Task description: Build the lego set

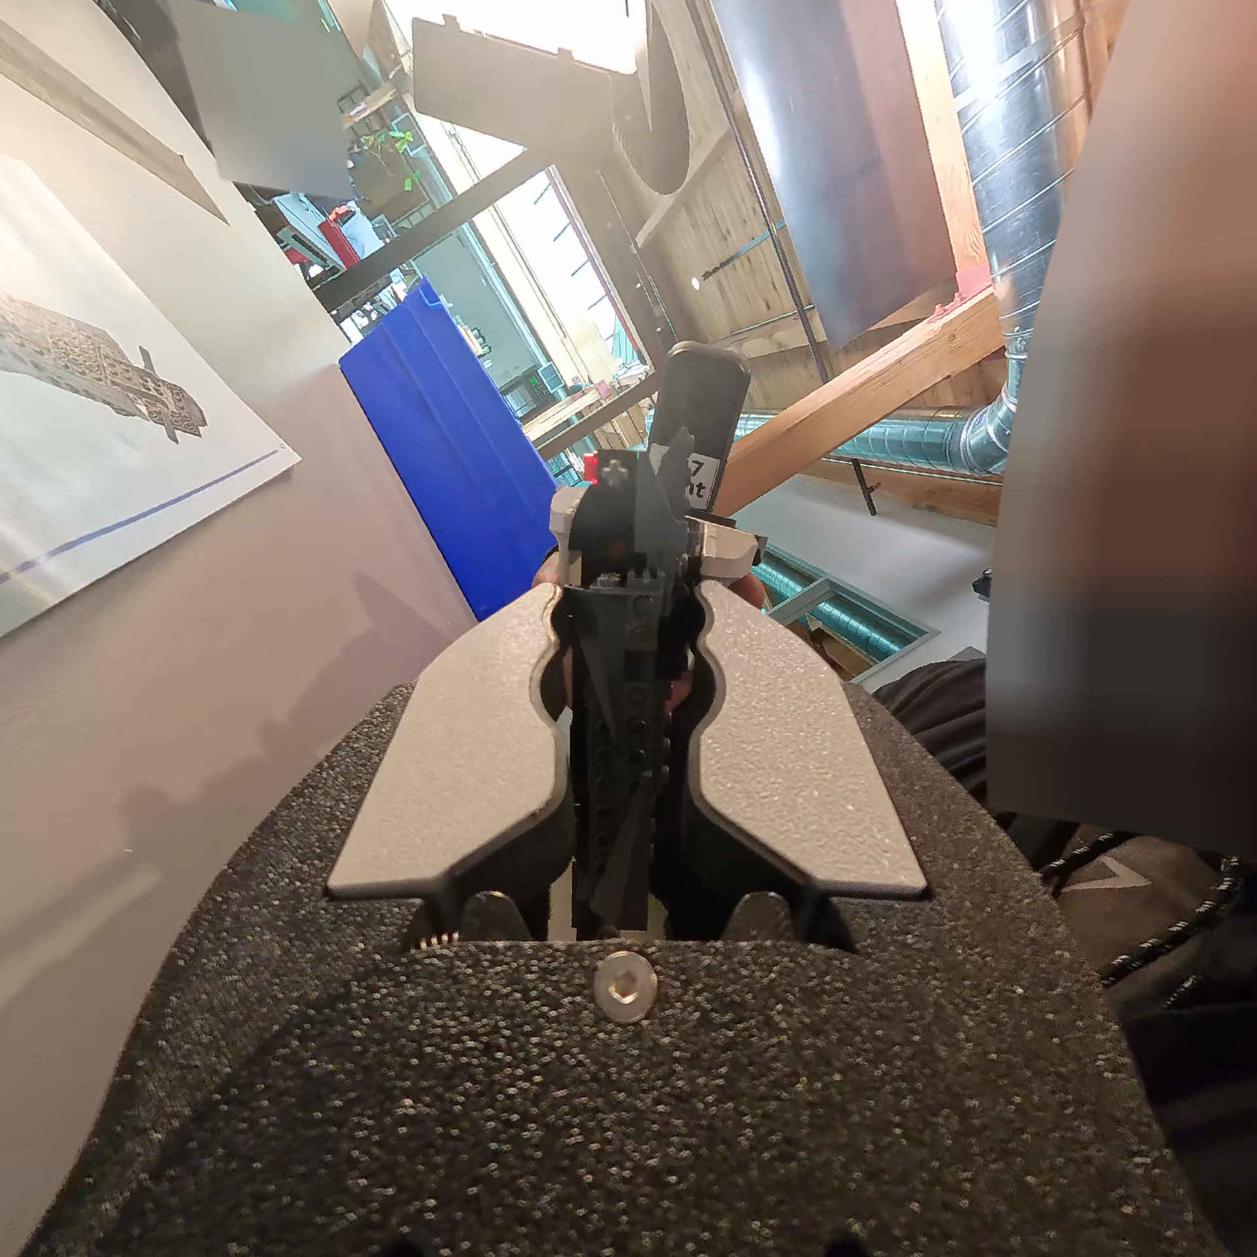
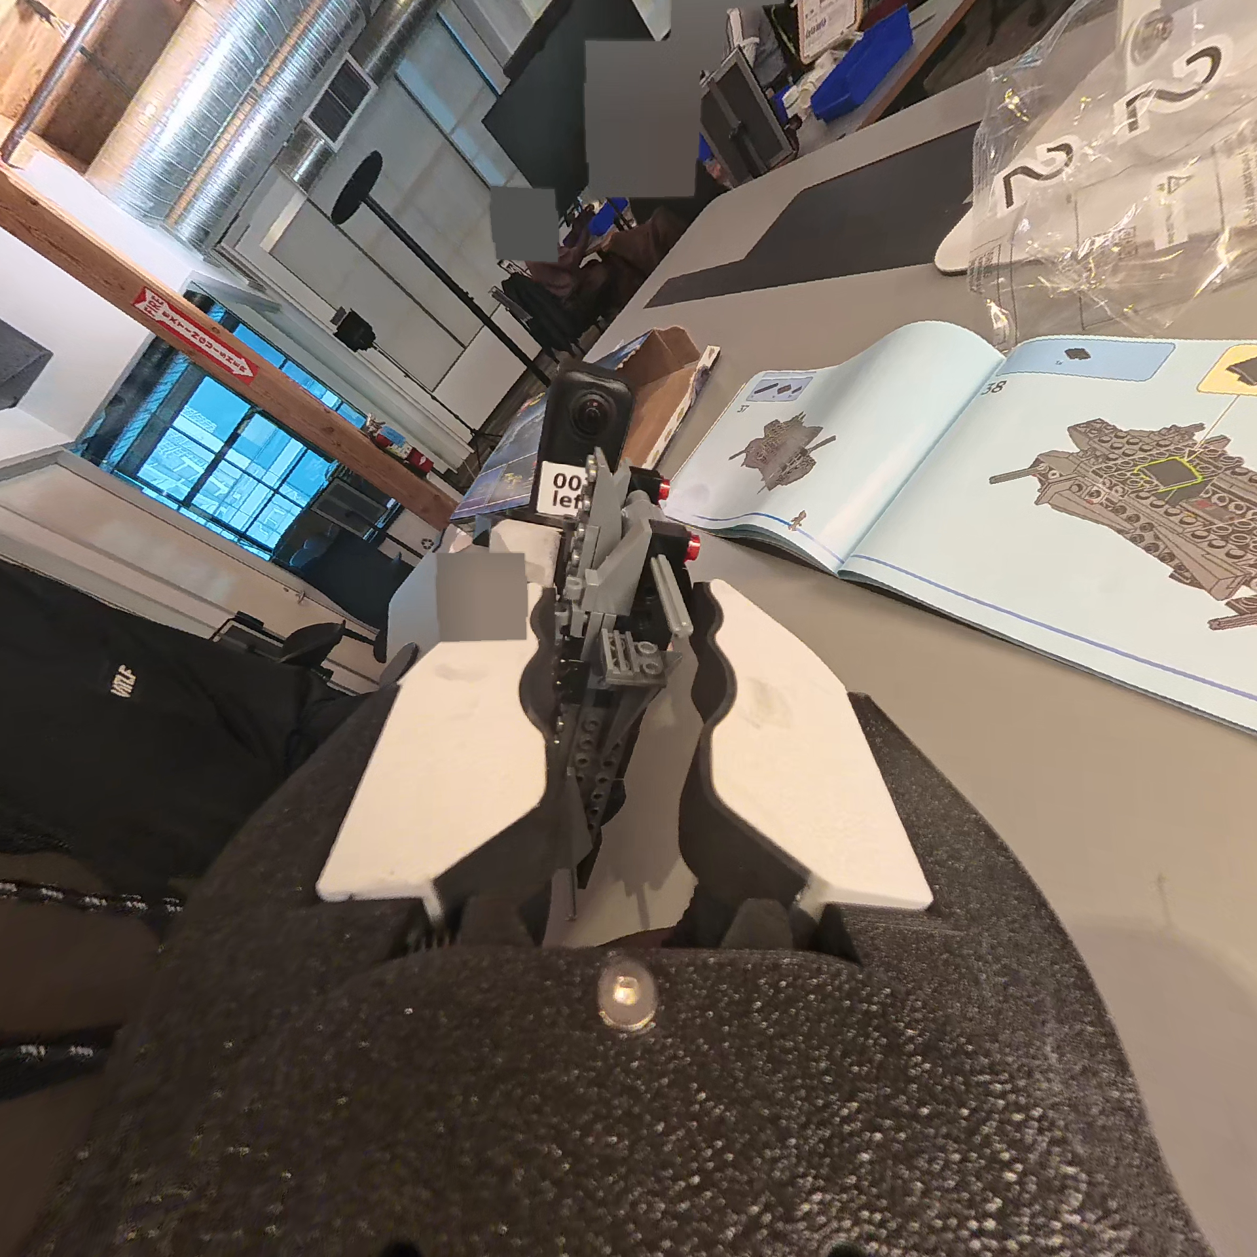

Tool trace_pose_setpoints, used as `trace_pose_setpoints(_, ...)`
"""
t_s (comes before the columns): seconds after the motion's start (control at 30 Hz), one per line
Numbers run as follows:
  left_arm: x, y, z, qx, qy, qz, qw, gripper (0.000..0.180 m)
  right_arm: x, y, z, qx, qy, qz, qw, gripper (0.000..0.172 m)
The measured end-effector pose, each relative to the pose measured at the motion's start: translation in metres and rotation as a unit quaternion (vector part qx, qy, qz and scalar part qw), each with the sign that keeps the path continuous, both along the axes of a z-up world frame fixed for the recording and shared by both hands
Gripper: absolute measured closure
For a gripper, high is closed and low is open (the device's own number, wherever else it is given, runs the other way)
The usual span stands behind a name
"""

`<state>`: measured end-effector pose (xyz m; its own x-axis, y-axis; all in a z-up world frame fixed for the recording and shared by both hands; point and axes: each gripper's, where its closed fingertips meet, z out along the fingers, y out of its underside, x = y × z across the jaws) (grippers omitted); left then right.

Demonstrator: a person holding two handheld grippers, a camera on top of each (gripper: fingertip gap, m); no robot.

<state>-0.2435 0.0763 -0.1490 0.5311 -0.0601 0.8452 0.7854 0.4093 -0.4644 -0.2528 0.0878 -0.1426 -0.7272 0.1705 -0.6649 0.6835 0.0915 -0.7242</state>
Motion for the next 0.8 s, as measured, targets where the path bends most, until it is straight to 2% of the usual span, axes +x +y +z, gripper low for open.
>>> trace_pose_setpoints(0.8, 0.0020, 0.0006, 0.0041, -0.011, 0.029, 0.008, 0.999, 0.147, 0.0016, 0.0016, 0.0035, -0.003, 0.025, -0.009, 1.000, 0.135)
